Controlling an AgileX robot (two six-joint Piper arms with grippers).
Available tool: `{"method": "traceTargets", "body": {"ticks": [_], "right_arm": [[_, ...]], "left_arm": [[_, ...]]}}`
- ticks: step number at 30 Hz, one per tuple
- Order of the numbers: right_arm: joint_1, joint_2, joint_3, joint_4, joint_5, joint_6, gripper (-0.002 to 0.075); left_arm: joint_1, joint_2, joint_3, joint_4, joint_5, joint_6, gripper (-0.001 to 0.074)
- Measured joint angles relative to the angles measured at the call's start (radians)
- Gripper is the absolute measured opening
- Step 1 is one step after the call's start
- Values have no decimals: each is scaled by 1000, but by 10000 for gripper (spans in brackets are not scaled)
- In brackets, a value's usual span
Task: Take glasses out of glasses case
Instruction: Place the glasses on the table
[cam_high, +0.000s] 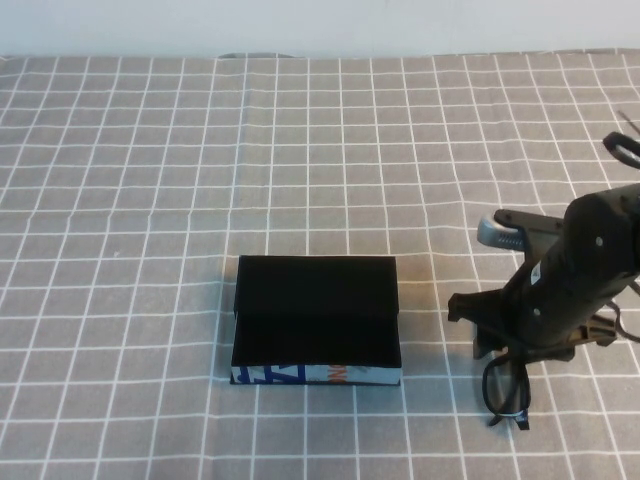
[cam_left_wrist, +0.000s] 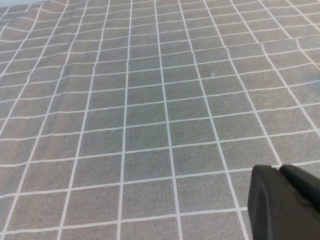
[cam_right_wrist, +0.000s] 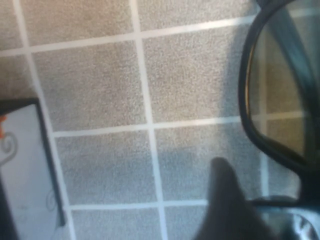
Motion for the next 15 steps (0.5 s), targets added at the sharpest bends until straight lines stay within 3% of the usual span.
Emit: {"method": "traceTargets", "body": {"ticks": [3,8,11,15], "right_arm": [[0,-50,0,-25,24,0,365],[0,-186,0,-77,117,0,372],[0,-265,2,-123,234,0,303],[0,-381,50,-160,323,-2,125]], "left_arm": [[0,0,0,0,0,0,-4],[0,0,0,0,0,0,-4],[0,0,0,0,0,0,-4],[0,0,0,0,0,0,-4]]}}
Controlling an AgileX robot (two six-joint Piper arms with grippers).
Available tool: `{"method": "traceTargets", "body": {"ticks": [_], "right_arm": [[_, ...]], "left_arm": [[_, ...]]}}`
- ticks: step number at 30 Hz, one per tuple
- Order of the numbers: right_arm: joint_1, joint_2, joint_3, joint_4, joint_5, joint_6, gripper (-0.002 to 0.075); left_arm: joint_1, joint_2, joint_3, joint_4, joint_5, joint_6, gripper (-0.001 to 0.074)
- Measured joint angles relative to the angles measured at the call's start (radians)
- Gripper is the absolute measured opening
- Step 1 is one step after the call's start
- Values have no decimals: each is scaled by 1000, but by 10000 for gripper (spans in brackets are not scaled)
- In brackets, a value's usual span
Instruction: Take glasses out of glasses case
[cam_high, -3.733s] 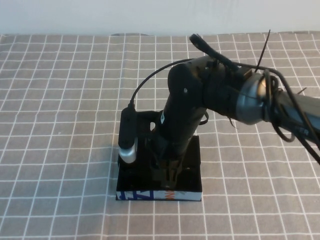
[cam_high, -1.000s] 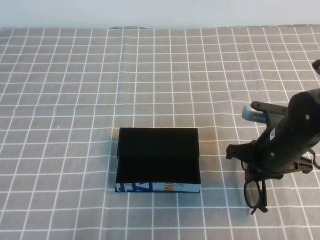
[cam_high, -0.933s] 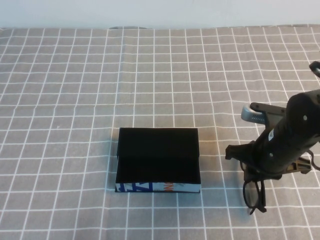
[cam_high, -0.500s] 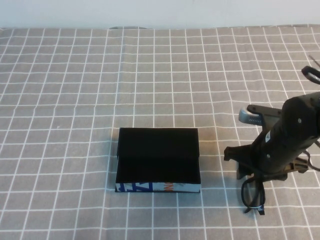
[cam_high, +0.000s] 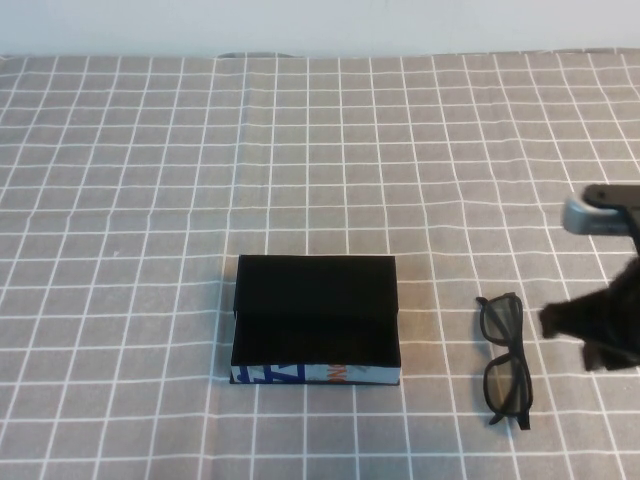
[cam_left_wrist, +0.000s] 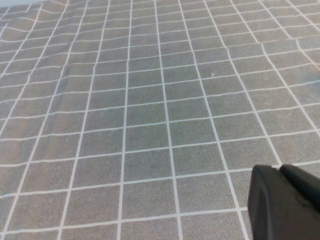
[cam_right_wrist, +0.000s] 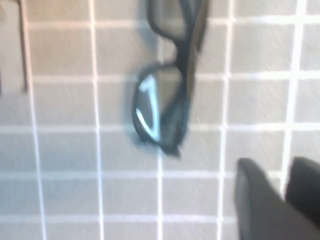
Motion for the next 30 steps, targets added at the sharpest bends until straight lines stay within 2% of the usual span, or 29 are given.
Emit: {"method": "traceTargets", "body": {"ticks": [2,5,11,18,20,23,28,30], "right_arm": [[0,-68,40,0,2,0,51],[0,-183,109,5,-14,0,1],[0,-322,153,79,30,-1,-15],[0,-380,159,67,34,-1,-16],[-2,-394,181,29,-32,-1,-16],[-44,-463,273,-49,-239,-4,-16],[-197,-687,605,-219,-738,-4,-16],[-263,-783,732,-268,-880,-4,-16]], "left_arm": [[0,0,0,0,0,0,-4],[0,0,0,0,0,0,-4],[0,0,0,0,0,0,-4],[0,0,0,0,0,0,-4],[0,0,0,0,0,0,-4],[0,0,0,0,0,0,-4],[0,0,0,0,0,0,-4],[0,0,0,0,0,0,-4]]}}
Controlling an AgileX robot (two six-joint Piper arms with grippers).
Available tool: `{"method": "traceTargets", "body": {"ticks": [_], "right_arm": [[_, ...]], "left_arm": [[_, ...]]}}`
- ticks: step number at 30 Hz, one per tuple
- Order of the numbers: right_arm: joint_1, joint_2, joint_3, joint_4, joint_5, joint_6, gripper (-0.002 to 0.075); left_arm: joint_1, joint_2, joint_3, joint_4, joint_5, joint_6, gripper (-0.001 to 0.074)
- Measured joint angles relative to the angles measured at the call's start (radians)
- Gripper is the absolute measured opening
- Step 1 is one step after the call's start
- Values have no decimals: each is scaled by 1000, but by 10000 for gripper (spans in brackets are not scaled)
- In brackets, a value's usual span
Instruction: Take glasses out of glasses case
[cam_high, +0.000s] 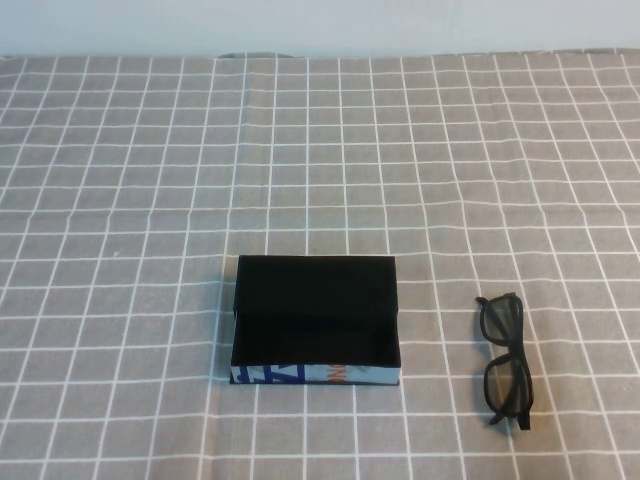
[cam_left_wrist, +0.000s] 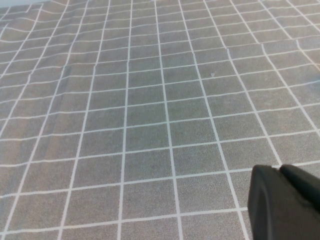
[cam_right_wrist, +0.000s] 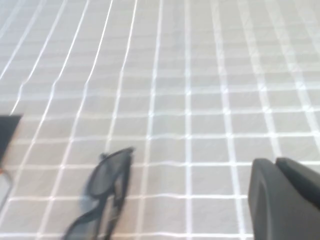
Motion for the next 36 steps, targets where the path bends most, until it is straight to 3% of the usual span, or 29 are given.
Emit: {"method": "traceTargets", "body": {"ticks": [5,12,28,34,36], "right_arm": [[-119,-264,240,-10,-141,0,-16],[-142,-550,273,-8,-11,0,-16],[-93,-574,274,48,50,-10,-18],[-93,-574,274,436,148,-455,-18],[-93,-574,274,487,164,-525,-18]], "left_arm": [[0,0,0,0,0,0,-4],[0,0,0,0,0,0,-4],[0,0,0,0,0,0,-5],[0,0,0,0,0,0,-4],[0,0,0,5,0,0,-4]]}}
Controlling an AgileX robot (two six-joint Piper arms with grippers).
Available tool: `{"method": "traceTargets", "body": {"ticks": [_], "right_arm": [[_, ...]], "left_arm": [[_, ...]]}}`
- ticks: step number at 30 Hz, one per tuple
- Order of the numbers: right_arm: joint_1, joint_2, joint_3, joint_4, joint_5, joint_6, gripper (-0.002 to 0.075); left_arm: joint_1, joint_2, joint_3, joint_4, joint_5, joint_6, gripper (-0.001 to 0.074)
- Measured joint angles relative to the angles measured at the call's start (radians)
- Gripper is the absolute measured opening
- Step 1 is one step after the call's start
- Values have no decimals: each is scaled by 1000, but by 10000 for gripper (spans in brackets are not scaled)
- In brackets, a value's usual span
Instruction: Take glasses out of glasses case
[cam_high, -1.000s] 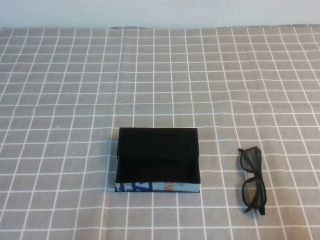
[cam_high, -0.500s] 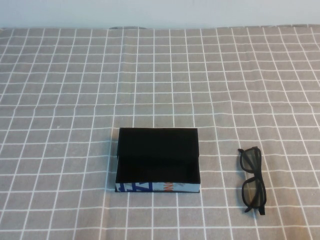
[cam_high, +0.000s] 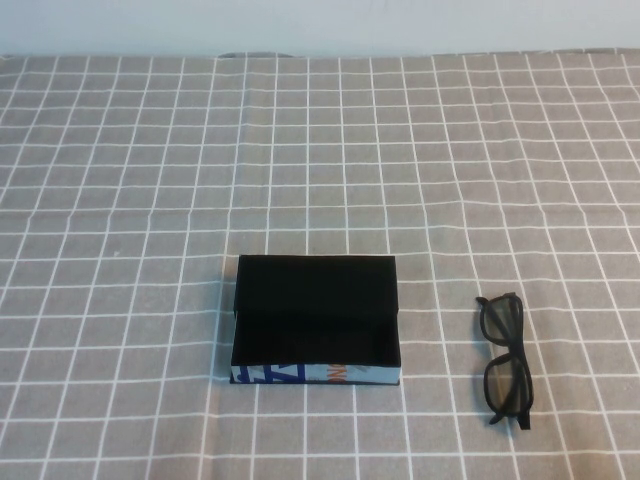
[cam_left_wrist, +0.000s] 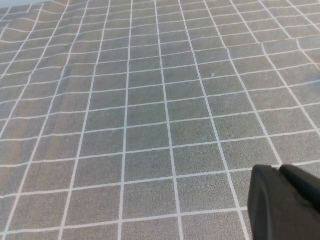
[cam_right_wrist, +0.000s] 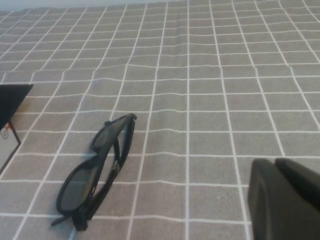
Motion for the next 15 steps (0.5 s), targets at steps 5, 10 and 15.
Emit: {"method": "traceTargets", "body": {"ticks": [5,10,15], "right_arm": [[0,0,0,34,12,-63,-18],[0,0,0,43,14,-70,-18],[0,0,0,45,14,-71,-18]], "left_arm": [[0,0,0,0,0,0,-4],[0,0,0,0,0,0,-4],[0,0,0,0,0,0,-4]]}}
